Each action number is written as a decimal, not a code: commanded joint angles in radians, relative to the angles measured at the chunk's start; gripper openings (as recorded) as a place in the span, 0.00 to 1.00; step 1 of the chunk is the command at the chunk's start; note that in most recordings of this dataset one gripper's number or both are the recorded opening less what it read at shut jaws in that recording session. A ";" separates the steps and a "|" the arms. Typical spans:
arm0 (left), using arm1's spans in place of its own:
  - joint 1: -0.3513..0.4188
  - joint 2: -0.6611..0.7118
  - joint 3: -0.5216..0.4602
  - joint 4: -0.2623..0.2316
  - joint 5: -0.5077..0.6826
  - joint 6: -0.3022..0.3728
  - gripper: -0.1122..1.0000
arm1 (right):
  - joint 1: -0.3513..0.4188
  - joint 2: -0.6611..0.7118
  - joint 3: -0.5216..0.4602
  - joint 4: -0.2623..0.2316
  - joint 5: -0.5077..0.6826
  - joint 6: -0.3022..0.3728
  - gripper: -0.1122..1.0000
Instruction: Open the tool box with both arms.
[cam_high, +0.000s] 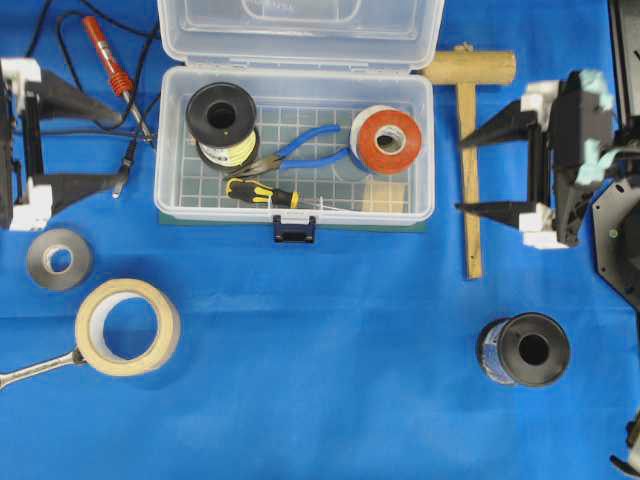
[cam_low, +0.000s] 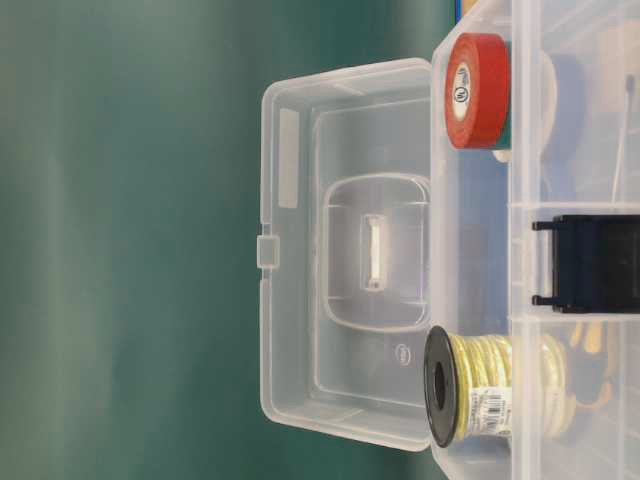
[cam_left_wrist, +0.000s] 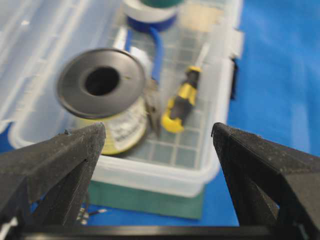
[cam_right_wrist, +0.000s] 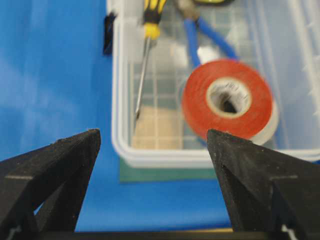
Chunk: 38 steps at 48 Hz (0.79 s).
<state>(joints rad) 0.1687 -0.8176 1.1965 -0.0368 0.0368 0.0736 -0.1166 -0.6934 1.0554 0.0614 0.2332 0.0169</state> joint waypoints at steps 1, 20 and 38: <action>-0.005 -0.003 -0.006 0.003 0.000 0.015 0.91 | 0.005 -0.002 -0.011 0.000 0.006 0.000 0.86; -0.011 -0.196 0.067 0.003 0.084 0.029 0.91 | 0.005 -0.207 0.089 0.003 0.023 0.003 0.86; -0.032 -0.296 0.146 0.002 0.083 0.026 0.90 | 0.005 -0.291 0.224 0.012 -0.028 0.081 0.86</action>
<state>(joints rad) 0.1396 -1.1183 1.3530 -0.0353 0.1335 0.1012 -0.1150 -0.9863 1.2778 0.0706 0.2378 0.0890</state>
